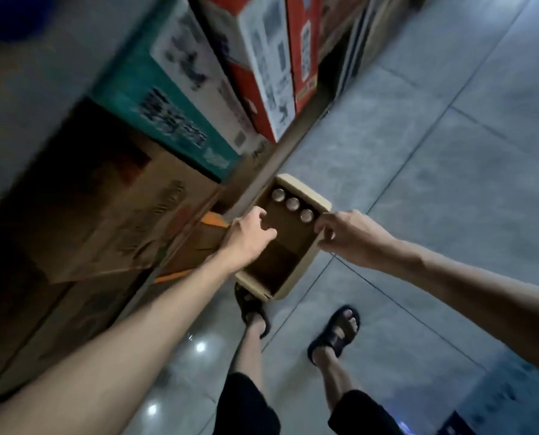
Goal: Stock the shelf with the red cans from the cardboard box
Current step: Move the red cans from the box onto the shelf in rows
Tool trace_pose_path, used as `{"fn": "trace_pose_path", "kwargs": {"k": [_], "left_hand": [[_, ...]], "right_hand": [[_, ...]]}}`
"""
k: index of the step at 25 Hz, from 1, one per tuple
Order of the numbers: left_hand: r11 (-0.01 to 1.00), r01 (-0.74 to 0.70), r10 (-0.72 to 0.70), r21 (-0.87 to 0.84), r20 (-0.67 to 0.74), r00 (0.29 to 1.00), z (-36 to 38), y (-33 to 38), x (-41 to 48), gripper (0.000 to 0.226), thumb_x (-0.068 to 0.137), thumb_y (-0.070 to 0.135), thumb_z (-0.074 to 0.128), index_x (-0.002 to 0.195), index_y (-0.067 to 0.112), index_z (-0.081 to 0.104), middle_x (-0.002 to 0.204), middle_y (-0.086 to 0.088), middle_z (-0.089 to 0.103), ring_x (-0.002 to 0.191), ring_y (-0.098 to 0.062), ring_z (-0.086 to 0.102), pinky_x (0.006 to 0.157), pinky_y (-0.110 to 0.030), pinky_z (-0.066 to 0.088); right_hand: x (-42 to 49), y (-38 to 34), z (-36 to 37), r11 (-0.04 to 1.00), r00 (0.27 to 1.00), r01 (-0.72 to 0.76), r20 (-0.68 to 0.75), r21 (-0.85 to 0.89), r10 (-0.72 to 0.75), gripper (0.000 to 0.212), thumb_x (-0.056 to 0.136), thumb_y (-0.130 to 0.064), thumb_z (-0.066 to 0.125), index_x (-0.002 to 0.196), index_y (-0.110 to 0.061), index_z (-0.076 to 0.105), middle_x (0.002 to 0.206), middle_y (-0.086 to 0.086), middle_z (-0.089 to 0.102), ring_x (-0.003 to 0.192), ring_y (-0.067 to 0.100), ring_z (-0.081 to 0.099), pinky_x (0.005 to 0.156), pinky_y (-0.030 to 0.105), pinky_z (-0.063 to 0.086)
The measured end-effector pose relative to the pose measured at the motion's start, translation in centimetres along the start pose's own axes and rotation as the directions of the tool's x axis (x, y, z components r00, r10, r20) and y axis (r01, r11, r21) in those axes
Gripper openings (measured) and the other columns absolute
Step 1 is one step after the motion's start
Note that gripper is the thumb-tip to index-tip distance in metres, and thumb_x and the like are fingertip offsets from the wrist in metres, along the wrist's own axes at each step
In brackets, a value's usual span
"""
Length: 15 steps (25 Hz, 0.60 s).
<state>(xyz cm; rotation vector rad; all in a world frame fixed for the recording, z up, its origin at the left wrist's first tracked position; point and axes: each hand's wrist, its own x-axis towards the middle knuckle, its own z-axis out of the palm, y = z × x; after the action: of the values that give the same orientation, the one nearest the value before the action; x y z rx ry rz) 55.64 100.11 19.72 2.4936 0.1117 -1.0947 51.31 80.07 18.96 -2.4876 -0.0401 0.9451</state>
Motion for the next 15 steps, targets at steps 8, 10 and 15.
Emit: {"fn": "trace_pose_path", "kwargs": {"k": [8,10,15], "left_hand": [[0.954,0.041,-0.035,0.297,-0.027,0.999,17.1,-11.7,21.5,0.082,0.09,0.028,0.058,0.154,0.01,0.01,0.161,-0.022,0.007,0.148,-0.036,0.011,0.119,-0.042,0.013],[0.918,0.026,-0.005,0.396,-0.056,0.998,19.2,-14.3,25.0,0.089,0.09,0.031,0.059,0.155,0.009,0.002,0.161,-0.021,-0.001,0.15,-0.035,0.001,0.121,-0.043,0.006],[0.863,0.009,0.102,0.505,-0.192,0.976,21.6,-17.6,30.8,0.096,0.089,0.028,0.057,0.152,0.0,-0.009,0.159,-0.026,-0.011,0.148,-0.041,-0.002,0.122,-0.046,0.005]], "right_hand": [[20.3,10.6,20.2,0.942,0.98,-0.125,-0.184,-0.311,0.07,0.052,0.083,-0.042,0.066,0.123,-0.014,0.05,0.115,0.009,0.057,0.102,0.031,0.061,0.064,0.034,0.034],[24.9,11.9,24.0,0.912,0.974,-0.145,-0.218,-0.383,0.063,0.054,0.088,-0.038,0.062,0.132,-0.012,0.044,0.123,0.011,0.051,0.103,0.031,0.058,0.063,0.035,0.033],[32.5,14.7,30.0,0.87,0.952,-0.239,-0.281,-0.43,0.122,0.042,0.099,-0.014,0.038,0.14,-0.005,0.037,0.134,0.02,0.046,0.095,0.035,0.062,0.06,0.037,0.033]]}}
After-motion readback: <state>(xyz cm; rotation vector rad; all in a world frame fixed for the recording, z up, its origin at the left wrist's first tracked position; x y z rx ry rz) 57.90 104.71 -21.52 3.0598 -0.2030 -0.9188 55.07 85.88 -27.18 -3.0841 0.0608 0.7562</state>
